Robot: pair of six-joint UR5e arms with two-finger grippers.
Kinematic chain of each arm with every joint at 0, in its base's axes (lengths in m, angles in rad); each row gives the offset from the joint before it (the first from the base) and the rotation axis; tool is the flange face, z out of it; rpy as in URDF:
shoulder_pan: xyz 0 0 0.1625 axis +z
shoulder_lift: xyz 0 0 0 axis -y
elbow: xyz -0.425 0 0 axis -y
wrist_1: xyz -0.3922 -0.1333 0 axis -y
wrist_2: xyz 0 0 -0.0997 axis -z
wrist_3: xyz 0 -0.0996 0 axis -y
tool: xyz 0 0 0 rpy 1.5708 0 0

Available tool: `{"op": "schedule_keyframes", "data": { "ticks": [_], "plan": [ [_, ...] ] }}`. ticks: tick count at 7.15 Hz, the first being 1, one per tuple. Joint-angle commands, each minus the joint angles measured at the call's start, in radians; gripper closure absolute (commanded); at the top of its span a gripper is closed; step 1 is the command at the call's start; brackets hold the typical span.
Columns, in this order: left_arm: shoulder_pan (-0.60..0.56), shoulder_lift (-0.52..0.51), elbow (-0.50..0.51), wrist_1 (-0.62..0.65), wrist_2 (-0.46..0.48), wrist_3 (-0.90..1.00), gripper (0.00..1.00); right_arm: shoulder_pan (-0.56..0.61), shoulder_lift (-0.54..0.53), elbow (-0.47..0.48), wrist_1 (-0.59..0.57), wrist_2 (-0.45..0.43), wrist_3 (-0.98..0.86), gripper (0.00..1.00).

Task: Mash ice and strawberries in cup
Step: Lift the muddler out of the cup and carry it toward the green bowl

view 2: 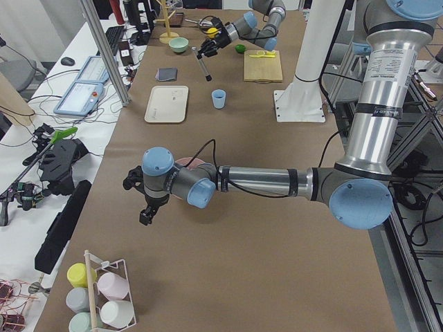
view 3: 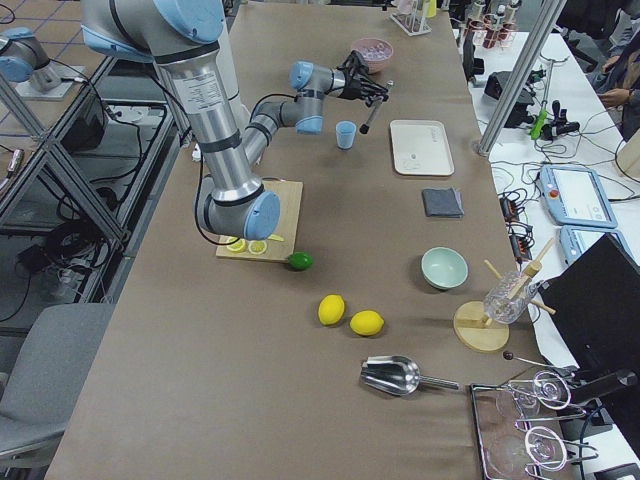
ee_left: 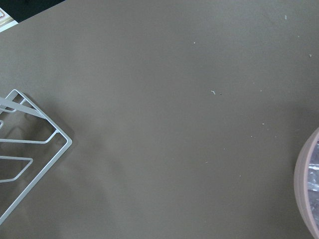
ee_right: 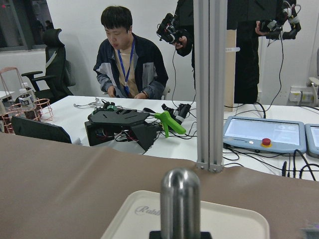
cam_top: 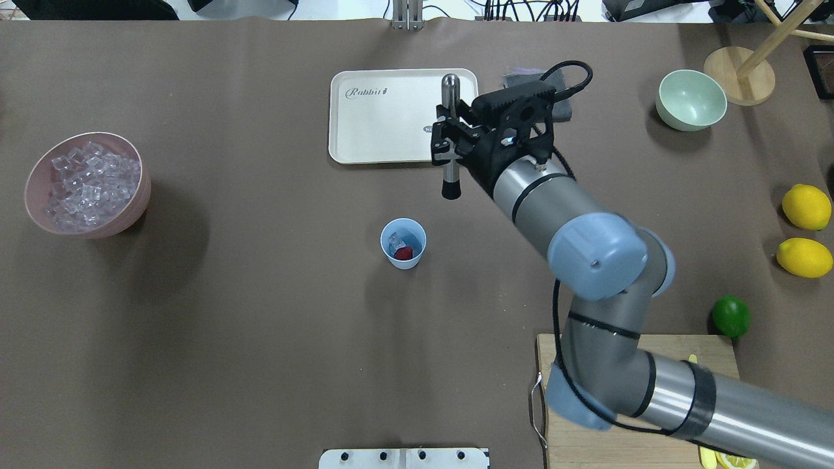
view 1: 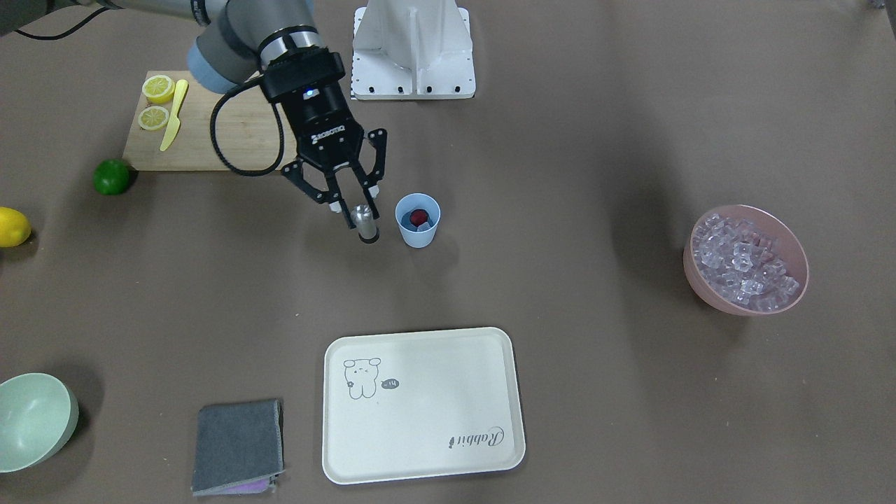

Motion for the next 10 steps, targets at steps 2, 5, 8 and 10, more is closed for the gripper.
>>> {"op": "schedule_keyframes", "data": {
  "ticks": [2, 5, 8, 10],
  "plan": [
    [0.000, -0.025, -0.027, -0.038, -0.002, 0.000, 0.03, 0.258, -0.125, -0.055, -0.004, 0.432, 0.126, 1.00],
    [0.000, -0.015, -0.087, -0.037, -0.004, 0.000, 0.03, 0.439, -0.159, -0.235, -0.017, 0.800, 0.126, 1.00],
    [0.002, -0.036, -0.087, -0.034, -0.002, 0.002, 0.03, 0.567, -0.162, -0.247, -0.222, 1.071, 0.111, 1.00],
    [0.002, -0.038, -0.087, -0.034, -0.002, 0.002, 0.03, 0.529, -0.162, -0.245, -0.345, 1.073, 0.088, 1.00]
  ]
}}
